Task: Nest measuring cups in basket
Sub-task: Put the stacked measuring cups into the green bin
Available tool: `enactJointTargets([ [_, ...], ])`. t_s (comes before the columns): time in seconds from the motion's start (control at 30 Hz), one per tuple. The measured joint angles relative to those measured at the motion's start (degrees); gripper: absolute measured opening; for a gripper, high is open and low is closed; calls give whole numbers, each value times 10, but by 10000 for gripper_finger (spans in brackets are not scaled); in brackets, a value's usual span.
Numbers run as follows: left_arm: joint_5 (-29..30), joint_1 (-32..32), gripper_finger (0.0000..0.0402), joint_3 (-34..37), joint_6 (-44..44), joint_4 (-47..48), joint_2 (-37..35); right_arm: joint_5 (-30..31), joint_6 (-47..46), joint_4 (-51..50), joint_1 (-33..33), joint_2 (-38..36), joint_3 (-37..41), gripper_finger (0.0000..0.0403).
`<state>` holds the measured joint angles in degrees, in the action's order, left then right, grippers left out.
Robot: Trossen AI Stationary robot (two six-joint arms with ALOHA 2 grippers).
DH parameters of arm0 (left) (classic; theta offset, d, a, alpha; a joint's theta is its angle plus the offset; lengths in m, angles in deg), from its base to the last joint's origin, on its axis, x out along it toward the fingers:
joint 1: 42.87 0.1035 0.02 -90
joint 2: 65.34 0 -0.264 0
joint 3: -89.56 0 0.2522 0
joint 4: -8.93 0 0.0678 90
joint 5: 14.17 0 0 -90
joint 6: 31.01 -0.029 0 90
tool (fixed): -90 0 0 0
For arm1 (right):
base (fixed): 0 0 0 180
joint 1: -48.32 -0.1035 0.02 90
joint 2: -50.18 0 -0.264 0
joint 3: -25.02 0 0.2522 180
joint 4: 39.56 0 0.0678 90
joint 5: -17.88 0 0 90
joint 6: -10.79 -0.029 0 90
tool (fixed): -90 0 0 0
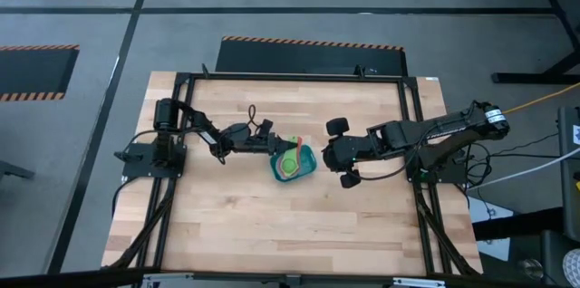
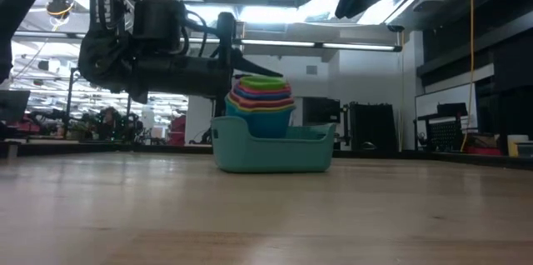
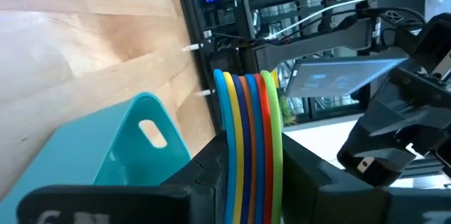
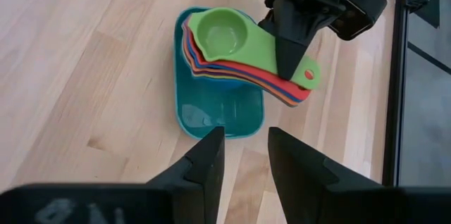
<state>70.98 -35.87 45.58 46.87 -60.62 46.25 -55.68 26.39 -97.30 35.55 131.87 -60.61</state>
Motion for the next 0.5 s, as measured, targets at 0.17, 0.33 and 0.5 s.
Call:
enactJointTargets([
  [0.17,-9,0,81,0,0,3,0,0,0,0,0,0,0,115],
  [0.33,-9,0,85,0,0,19,0,0,-1,0,0,0,0,115],
  [0.5,-25,0,87,0,-3,18,0,0,-1,0,0,0,0,115],
])
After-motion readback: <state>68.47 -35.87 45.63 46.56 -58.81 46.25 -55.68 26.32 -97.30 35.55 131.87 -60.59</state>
